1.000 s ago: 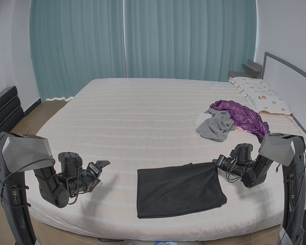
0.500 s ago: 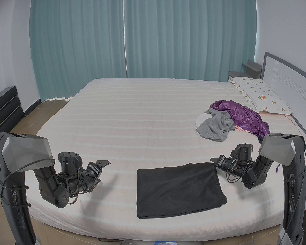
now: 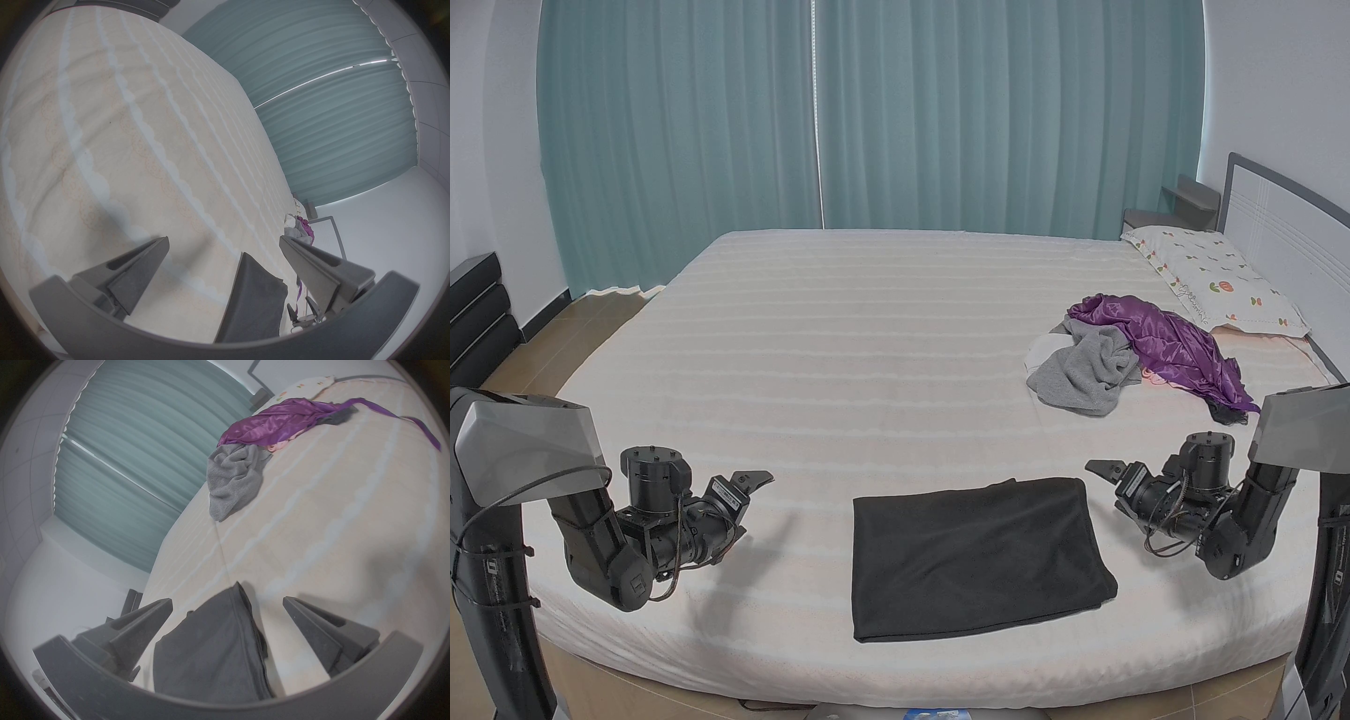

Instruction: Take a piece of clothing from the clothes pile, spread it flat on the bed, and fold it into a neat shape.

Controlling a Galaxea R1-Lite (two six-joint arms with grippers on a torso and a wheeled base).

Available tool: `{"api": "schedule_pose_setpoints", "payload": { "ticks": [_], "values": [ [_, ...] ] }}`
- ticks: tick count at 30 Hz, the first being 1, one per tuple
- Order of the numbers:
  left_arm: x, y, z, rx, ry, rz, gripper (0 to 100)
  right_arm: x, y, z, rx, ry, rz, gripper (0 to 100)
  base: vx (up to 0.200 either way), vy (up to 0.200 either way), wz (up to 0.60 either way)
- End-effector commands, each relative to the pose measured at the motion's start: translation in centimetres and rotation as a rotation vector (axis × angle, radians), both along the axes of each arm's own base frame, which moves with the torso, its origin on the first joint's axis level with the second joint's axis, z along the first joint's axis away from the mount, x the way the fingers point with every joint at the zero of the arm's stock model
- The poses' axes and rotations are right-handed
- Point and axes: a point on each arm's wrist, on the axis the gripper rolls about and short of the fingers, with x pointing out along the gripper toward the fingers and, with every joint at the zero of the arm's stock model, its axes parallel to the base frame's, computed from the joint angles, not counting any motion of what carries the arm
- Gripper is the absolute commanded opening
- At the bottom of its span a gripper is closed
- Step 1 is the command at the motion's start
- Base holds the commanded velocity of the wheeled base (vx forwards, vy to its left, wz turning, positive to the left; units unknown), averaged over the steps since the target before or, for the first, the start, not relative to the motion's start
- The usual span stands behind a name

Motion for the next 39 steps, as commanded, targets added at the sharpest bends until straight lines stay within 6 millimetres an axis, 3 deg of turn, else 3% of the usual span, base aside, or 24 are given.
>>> {"api": "schedule_pose_setpoints", "payload": {
  "ticks": [1, 5, 20, 35, 39],
  "values": [
    [-0.2, -0.2, 0.3, -0.005, -0.006, -0.006, 100, -3.4, -1.8, 1.7, 0.060, -0.005, -0.080, 100, -0.200, 0.000, 0.00],
    [-0.3, -0.2, 0.2, 0.000, -0.005, -0.007, 100, -3.3, -2.6, 0.9, 0.109, 0.032, -0.133, 100, -0.200, 0.000, 0.00],
    [-0.3, -0.5, 0.4, -0.009, -0.045, -0.016, 100, -3.1, -3.3, -0.6, 0.144, 0.071, -0.163, 100, 0.000, 0.000, 0.00],
    [0.0, -1.5, 0.6, -0.017, -0.063, -0.042, 100, -3.0, -3.0, -1.5, 0.149, 0.085, -0.156, 100, 0.000, -0.200, 0.00],
    [0.1, -1.6, 0.6, -0.018, -0.067, -0.041, 100, -3.0, -2.9, -1.5, 0.150, 0.087, -0.156, 100, 0.000, 0.000, 0.00]
  ]
}}
